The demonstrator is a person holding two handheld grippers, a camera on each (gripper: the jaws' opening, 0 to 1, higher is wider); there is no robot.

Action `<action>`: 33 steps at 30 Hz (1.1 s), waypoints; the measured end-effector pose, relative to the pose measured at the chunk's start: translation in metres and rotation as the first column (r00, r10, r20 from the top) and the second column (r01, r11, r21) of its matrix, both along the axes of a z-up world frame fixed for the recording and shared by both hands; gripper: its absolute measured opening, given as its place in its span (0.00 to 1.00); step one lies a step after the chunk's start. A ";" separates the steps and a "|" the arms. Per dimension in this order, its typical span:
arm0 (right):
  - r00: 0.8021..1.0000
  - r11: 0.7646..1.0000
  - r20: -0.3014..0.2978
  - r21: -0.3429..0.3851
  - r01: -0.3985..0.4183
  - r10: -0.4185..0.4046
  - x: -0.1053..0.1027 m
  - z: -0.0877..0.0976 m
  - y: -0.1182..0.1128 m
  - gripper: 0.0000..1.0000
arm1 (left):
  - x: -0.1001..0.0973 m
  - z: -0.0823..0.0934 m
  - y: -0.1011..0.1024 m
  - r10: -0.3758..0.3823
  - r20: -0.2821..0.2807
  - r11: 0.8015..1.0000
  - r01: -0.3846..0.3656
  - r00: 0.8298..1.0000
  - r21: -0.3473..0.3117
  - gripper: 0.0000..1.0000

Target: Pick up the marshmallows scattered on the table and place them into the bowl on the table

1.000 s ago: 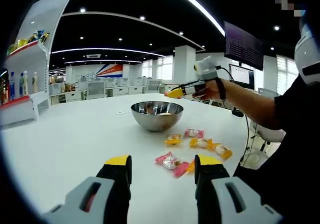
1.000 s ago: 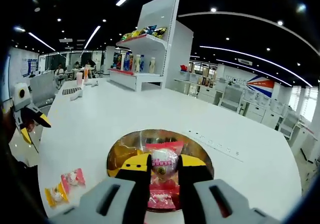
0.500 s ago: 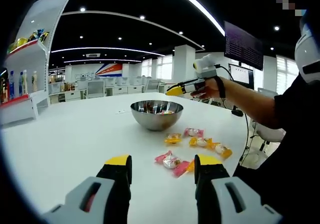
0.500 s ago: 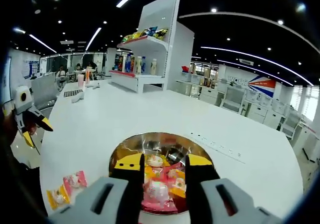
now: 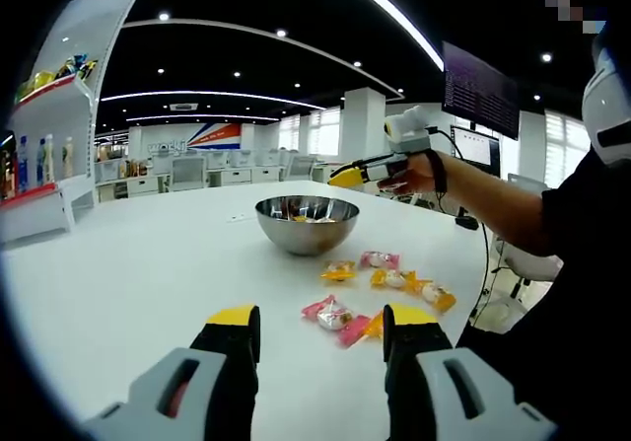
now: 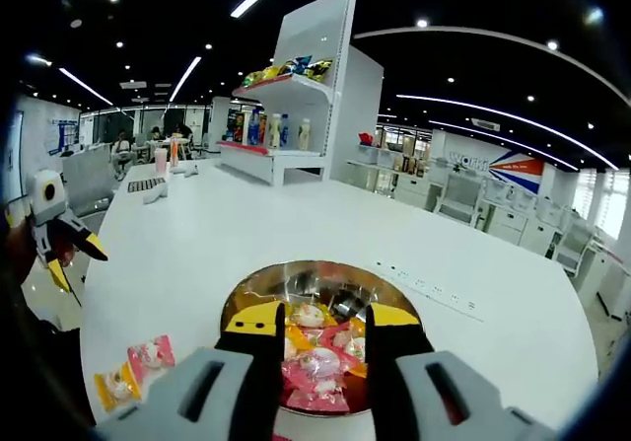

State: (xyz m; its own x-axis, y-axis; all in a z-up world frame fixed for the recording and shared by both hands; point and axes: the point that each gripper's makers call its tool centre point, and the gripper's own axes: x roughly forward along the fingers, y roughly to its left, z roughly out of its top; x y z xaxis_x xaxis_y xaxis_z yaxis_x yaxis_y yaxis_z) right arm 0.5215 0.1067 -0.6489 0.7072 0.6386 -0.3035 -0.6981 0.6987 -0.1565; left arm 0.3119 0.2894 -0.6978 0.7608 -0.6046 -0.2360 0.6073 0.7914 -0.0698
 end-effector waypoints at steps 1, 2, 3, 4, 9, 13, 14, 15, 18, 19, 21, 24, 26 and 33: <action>1.000 1.000 0.002 0.002 0.000 0.000 -0.001 0.001 -0.001 0.32 | 0.000 0.000 0.000 0.000 0.000 1.000 0.000 1.000 0.000 0.51; 1.000 1.000 0.003 0.004 0.000 0.000 -0.002 0.001 -0.002 0.32 | 0.000 0.000 0.000 0.000 0.000 1.000 0.000 1.000 0.000 0.51; 1.000 1.000 0.006 0.005 0.002 -0.002 -0.004 0.002 -0.004 0.32 | -0.001 0.000 0.000 0.000 -0.001 1.000 0.000 1.000 0.000 0.51; 1.000 1.000 0.008 0.007 0.003 -0.003 -0.006 0.002 -0.005 0.32 | -0.001 0.000 0.000 0.000 -0.001 1.000 0.000 1.000 -0.001 0.51; 1.000 1.000 0.022 0.017 0.011 -0.011 -0.016 0.006 -0.016 0.32 | -0.002 -0.002 0.000 0.000 -0.005 1.000 0.000 1.000 0.000 0.51; 0.999 0.999 0.028 0.026 0.019 -0.020 -0.024 0.008 -0.022 0.32 | -0.002 -0.003 -0.002 -0.002 -0.009 1.000 0.002 1.000 0.000 0.51; 0.999 0.999 0.031 0.026 0.021 -0.021 -0.027 0.008 -0.024 0.32 | -0.002 -0.003 -0.003 -0.004 -0.009 1.000 0.004 1.000 0.000 0.51; 0.999 0.999 0.033 0.027 0.022 -0.023 -0.029 0.008 -0.026 0.32 | -0.002 -0.004 -0.004 -0.006 -0.010 1.000 0.006 1.000 0.001 0.51; 0.999 0.999 0.036 0.025 0.024 -0.025 -0.037 0.007 -0.030 0.32 | -0.002 -0.003 -0.006 -0.012 -0.010 1.000 0.012 1.000 0.001 0.51; 0.999 0.999 0.037 0.025 0.024 -0.025 -0.040 0.007 -0.031 0.32 | -0.002 -0.003 -0.006 -0.013 -0.009 1.000 0.013 1.000 0.002 0.51; 0.999 0.999 0.038 0.027 0.025 -0.026 -0.044 0.006 -0.034 0.32 | -0.002 -0.002 -0.007 -0.013 -0.008 1.000 0.013 1.000 0.002 0.51; 0.999 0.999 0.037 0.031 0.026 -0.028 -0.052 0.003 -0.038 0.31 | -0.001 -0.002 -0.006 -0.010 -0.008 1.000 0.010 1.000 0.001 0.51; 0.999 0.999 0.034 0.030 0.025 -0.026 -0.057 0.000 -0.040 0.31 | -0.001 -0.002 -0.006 -0.008 -0.008 1.000 0.008 1.000 0.001 0.51; 0.999 0.998 0.029 0.047 0.039 -0.040 -0.072 -0.006 -0.049 0.31 | 0.000 -0.003 -0.007 -0.010 -0.012 1.000 0.010 1.000 0.007 0.51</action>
State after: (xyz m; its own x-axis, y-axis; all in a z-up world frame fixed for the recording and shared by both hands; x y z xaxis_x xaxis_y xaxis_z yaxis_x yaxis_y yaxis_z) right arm 0.4491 0.0580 -0.6549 0.7405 0.6231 -0.2519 -0.6653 0.7326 -0.1438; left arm 0.3121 0.2826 -0.7006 0.7520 -0.6104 -0.2488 0.6142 0.7859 -0.0715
